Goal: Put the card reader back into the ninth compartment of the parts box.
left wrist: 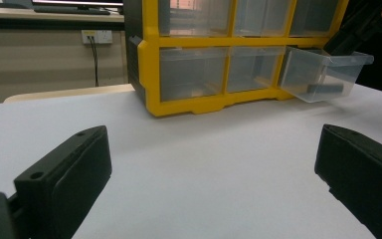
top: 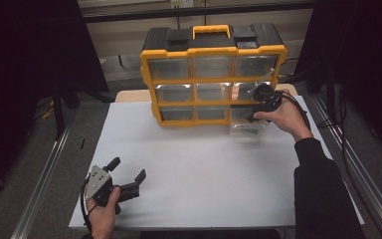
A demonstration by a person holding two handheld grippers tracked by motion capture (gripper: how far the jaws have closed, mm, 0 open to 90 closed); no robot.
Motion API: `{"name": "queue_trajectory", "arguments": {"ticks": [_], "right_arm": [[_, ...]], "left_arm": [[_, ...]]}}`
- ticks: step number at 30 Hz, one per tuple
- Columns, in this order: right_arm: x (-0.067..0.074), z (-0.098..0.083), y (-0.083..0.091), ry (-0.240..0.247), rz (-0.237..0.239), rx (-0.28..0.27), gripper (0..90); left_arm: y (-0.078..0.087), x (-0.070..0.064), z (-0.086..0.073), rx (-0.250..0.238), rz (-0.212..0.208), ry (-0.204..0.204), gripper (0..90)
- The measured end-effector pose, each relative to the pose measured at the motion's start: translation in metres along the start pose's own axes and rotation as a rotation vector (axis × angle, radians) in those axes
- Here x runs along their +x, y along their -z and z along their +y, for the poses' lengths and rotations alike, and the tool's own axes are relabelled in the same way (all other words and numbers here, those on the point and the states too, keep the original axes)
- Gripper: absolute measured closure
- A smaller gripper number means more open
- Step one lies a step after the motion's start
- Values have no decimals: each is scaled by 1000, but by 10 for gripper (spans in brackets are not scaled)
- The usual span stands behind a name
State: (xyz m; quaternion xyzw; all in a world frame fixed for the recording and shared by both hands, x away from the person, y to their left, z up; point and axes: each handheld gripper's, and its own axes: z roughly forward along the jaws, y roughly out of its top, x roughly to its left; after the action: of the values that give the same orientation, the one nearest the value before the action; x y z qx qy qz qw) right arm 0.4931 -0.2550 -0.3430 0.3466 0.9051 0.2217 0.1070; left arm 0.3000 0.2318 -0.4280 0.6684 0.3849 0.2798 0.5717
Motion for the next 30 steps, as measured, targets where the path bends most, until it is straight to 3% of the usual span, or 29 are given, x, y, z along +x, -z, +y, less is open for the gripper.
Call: {"name": "queue_trajectory", "arguments": {"ticks": [5, 14, 25, 30], "right_arm": [[-1, 0, 3, -23, -19, -22, 353], [-1, 0, 4, -77, -44, -73, 188], [-2, -13, 9, -130, -57, -166, 131], [2, -17, 12, -173, -86, -209, 110]], "left_arm": [[0, 0, 0, 0, -2, -3, 15], [0, 0, 0, -6, 0, 5, 15], [0, 0, 0, 1, -1, -5, 15], [0, 0, 0, -2, 1, 1, 15]]}}
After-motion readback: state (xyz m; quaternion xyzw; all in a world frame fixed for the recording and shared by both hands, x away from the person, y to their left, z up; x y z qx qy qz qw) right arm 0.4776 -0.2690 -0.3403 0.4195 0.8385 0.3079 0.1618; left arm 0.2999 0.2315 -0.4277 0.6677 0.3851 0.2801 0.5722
